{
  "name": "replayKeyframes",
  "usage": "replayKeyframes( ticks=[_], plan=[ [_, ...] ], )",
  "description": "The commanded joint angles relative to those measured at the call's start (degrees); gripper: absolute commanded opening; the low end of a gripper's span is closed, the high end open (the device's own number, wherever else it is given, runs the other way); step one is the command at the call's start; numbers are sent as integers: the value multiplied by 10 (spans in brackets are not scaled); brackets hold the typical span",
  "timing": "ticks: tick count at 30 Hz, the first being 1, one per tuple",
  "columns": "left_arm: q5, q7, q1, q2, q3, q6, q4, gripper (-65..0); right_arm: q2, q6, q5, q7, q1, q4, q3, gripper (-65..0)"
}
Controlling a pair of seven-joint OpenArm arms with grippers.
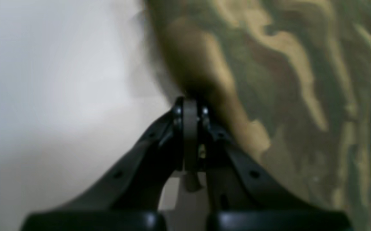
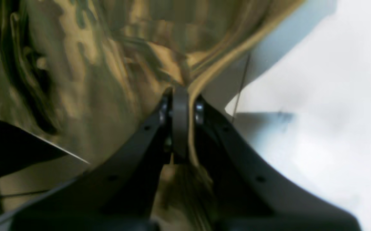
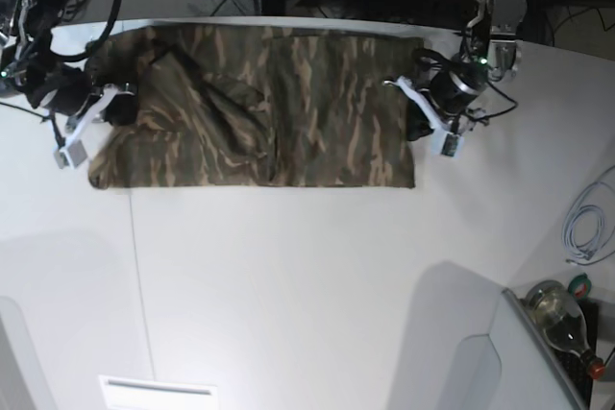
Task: Layout the t-shirt on the table in an organized manner, then fold the t-shirt properly
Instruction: 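Hold both ends and fold the strip in half toward the right gripper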
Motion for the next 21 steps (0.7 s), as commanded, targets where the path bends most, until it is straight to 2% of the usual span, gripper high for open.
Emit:
replayKeyframes(
  ticks=[1, 7, 12, 16, 21],
  plan=[
    [3, 10, -1, 3, 14, -4, 3, -650, 3, -8, 13, 2, 5, 35, 1, -641],
    [3, 10, -19, 31, 60, -4, 2, -650, -12, -64, 14, -54, 4, 157, -40, -642],
    [3, 11, -31, 43, 91, 1, 2, -650, -15, -118, 17, -54, -9, 228, -116, -642],
    [3, 11, -32, 44, 121, 39, 1, -650, -30, -174, 16, -54, -17, 261, -182, -642],
    [3, 11, -32, 44, 131, 44, 2, -650, -47, -208, 14, -40, -17, 261, -251, -642]
  ],
)
